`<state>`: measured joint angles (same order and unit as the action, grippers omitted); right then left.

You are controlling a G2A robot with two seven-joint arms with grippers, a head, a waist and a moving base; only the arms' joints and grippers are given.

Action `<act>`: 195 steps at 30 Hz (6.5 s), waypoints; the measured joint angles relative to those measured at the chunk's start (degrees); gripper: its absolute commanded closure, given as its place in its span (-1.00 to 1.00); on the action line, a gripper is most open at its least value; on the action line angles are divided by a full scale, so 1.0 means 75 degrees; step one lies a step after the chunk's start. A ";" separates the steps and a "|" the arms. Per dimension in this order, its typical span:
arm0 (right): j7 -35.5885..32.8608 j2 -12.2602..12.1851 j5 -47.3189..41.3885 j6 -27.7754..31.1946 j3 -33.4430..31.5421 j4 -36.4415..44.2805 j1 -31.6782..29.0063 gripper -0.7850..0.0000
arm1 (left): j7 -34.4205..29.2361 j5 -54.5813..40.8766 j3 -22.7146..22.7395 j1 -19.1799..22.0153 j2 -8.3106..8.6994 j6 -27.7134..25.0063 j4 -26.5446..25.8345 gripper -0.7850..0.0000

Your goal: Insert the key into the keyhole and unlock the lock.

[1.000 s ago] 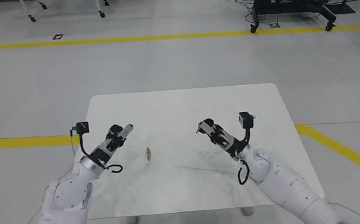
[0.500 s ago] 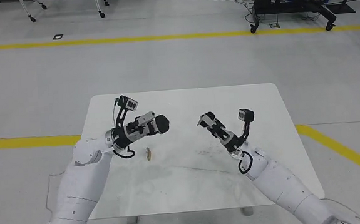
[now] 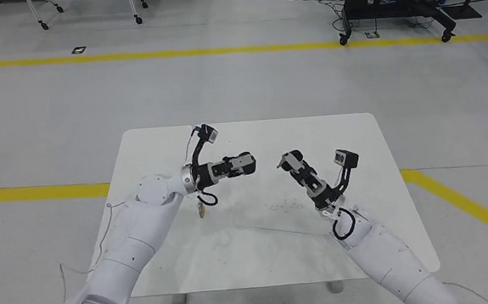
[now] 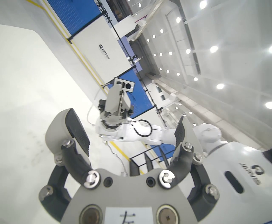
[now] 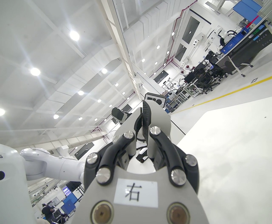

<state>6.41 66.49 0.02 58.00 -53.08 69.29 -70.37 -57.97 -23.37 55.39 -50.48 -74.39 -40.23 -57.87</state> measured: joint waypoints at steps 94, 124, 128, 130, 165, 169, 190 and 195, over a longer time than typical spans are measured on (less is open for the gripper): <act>-0.0878 0.1031 0.0188 -0.1267 -0.0571 -0.0589 0.0033 1.00 | 0.1135 0.1626 -0.0436 0.0197 -0.0121 -0.0318 0.0389 1.00; -0.1293 0.1170 0.0096 -0.1271 -0.0860 -0.0552 -0.0129 1.00 | 0.1406 0.1504 -0.0314 0.0153 -0.0120 -0.0072 0.0406 0.09; -0.1318 0.1184 0.0100 -0.1274 -0.0897 -0.0529 -0.0153 1.00 | 0.1340 0.1511 -0.0311 0.0140 -0.0114 -0.0130 0.0379 0.22; -0.1327 0.1195 0.0100 -0.1291 -0.0908 -0.0527 -0.0159 1.00 | 0.1305 0.1519 -0.0311 0.0133 -0.0110 -0.0155 0.0370 0.38; -0.1261 0.1237 0.0497 -0.1506 -0.1114 -0.0421 -0.0042 -1.00 | 0.0882 0.0829 -0.0076 0.0146 -0.0065 -0.0080 0.0511 1.00; -0.1302 0.0999 0.2830 -0.1510 -0.1691 0.0028 -0.0238 -1.00 | 0.0516 0.0862 -0.0119 0.0199 -0.0047 0.0051 0.0491 1.00; -0.7071 0.0165 0.0526 -0.1601 -0.2514 0.0612 -0.0312 0.18 | -0.0560 0.1716 -0.0798 0.0545 -0.0081 -0.0213 0.0510 1.00; -0.6918 0.0145 0.0456 -0.1672 -0.2475 0.0397 -0.0184 0.25 | -0.0544 0.1739 -0.0862 0.0543 -0.0067 -0.0270 0.0450 1.00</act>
<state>-45.48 67.58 3.43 45.46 -71.64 72.27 -71.75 -62.04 -10.32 48.92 -46.40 -74.89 -42.25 -54.49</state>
